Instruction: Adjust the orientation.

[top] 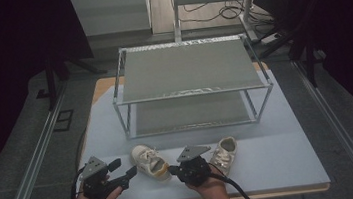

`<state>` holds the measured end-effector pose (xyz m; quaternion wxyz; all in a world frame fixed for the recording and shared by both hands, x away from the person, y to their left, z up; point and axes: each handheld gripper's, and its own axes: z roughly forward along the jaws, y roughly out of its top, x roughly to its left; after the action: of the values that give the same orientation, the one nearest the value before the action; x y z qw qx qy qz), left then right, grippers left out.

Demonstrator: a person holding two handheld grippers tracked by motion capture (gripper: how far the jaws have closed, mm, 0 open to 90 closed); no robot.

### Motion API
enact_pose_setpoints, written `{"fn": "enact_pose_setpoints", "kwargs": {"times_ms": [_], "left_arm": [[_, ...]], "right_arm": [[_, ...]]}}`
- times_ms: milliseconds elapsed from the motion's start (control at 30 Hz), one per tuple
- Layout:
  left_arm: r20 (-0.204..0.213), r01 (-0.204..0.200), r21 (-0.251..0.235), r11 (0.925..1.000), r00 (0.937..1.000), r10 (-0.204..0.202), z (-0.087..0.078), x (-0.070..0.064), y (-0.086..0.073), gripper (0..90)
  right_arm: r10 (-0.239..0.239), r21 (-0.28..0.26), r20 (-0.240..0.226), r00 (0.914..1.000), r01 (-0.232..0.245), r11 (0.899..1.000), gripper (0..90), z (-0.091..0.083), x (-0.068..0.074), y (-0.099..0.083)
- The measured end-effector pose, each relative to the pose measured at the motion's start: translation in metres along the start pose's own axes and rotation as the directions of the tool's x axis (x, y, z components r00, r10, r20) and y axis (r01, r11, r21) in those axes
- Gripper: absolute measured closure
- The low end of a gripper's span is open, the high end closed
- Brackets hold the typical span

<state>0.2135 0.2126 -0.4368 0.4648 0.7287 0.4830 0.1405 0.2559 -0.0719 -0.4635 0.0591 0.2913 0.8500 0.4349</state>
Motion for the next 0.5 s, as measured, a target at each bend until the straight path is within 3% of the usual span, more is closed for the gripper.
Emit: {"fn": "enact_pose_setpoints", "kwargs": {"times_ms": [267, 300, 400, 500], "left_arm": [[0.001, 0.006, 0.000, 1.0000, 1.0000, -0.006, -0.001, 0.002, -0.001, 32.1], [0.002, 0.006, 0.002, 1.0000, 1.0000, -0.006, 0.000, 0.003, -0.001, 32.1], [0.005, 0.009, 0.002, 1.0000, 0.9999, -0.009, 0.000, 0.004, -0.001, 32.1], [0.001, 0.013, 0.001, 0.9999, 0.9999, -0.013, -0.001, 0.005, -0.002, 32.1]], "right_arm": [[-0.028, 0.010, -0.057, 0.9980, 0.029, 1.000, 89.7, 0.007, 0.014, 0.004], [-0.025, 0.014, -0.086, 0.9960, 0.026, 1.000, 89.7, 0.011, 0.017, 0.003], [-0.032, 0.005, -0.088, 0.9956, 0.033, 0.999, 89.7, 0.011, 0.019, 0.004], [-0.031, 0.010, -0.120, 0.9923, 0.033, 0.999, 89.7, 0.015, 0.023, 0.005]]}}
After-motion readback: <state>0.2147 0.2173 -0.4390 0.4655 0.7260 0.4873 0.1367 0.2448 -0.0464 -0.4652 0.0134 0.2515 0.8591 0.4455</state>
